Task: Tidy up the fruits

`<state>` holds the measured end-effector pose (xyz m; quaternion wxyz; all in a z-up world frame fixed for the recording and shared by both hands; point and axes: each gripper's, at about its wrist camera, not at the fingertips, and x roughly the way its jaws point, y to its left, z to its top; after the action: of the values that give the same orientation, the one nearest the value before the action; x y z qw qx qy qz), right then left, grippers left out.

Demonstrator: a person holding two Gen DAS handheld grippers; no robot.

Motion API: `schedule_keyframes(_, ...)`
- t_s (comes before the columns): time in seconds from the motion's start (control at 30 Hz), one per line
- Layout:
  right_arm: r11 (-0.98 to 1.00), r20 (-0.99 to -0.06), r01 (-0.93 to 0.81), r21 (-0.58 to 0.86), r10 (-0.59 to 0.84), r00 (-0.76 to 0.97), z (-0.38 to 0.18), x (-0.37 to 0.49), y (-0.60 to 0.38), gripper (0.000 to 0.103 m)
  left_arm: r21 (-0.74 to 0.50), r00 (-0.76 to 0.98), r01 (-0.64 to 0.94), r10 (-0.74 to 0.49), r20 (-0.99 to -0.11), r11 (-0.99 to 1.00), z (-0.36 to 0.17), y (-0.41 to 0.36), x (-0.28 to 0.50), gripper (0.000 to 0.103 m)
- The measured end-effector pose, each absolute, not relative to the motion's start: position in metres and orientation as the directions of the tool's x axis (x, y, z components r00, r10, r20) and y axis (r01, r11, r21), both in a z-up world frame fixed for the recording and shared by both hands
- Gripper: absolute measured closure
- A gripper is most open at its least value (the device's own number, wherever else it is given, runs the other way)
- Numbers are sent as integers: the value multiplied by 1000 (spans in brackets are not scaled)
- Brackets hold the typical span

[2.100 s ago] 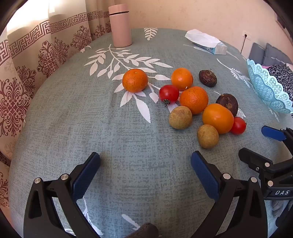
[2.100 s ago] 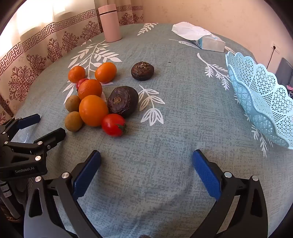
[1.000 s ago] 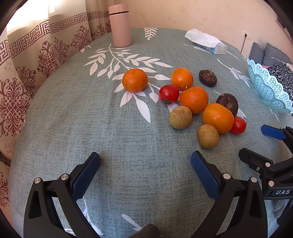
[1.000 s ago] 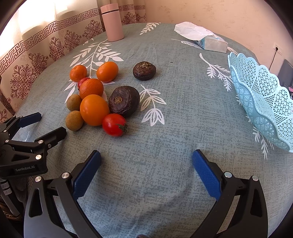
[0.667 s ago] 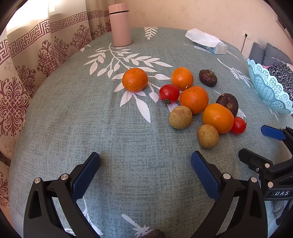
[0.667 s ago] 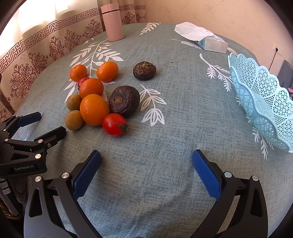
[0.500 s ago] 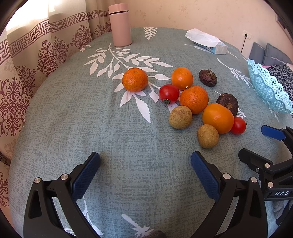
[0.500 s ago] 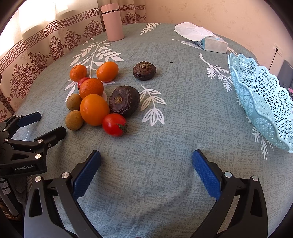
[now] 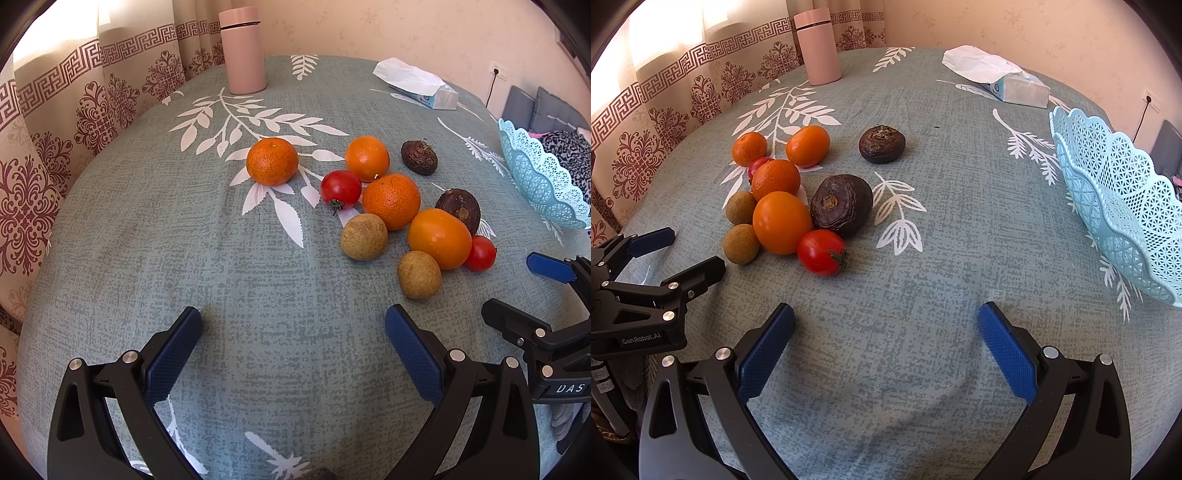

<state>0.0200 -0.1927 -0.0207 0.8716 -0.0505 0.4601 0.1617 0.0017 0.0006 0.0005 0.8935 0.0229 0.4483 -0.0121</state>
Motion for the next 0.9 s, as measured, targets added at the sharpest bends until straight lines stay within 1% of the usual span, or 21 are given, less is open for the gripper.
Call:
schedule_keyframes(0.1, 942, -814, -327, 74, 247, 527, -19, 20, -195, 2, 20, 599, 46, -12, -800, 999, 1, 1, 1, 5)
schedule_keyframes(0.3, 943, -800, -313, 113, 273, 535, -17, 19, -203, 2, -54, 614, 87, -96, -783, 995, 9, 12, -2, 5)
schedule_keyframes(0.37, 946, -795, -299, 128, 278, 539, -15, 20, -206, 2, -27, 639, 84, -74, -766, 996, 15, 15, 0, 5)
schedule_keyframes(0.43, 947, -791, -286, 144, 284, 542, -13, 20, -209, 2, 19, 673, 59, -26, -739, 998, 23, 19, 4, 5)
schedule_keyframes(0.6, 950, -764, -266, 163, 293, 575, -4, 18, -214, 2, -7, 710, 21, -20, -704, 1000, 46, 30, 27, 7)
schedule_keyframes(0.73, 946, -737, -291, 144, 299, 607, 7, 12, -209, 2, -21, 714, 23, -31, -699, 1000, 52, 33, 52, 17)
schedule_keyframes(0.77, 945, -731, -295, 137, 298, 614, 10, 10, -207, 2, -24, 709, 19, -30, -705, 1000, 50, 35, 59, 18)
schedule_keyframes(0.87, 942, -724, -307, 136, 306, 618, 13, 8, -203, 2, -40, 691, 5, -33, -723, 999, 44, 38, 77, 30)
schedule_keyframes(0.9, 941, -724, -310, 136, 308, 618, 13, 7, -202, 2, -49, 684, 2, -37, -728, 999, 41, 39, 83, 31)
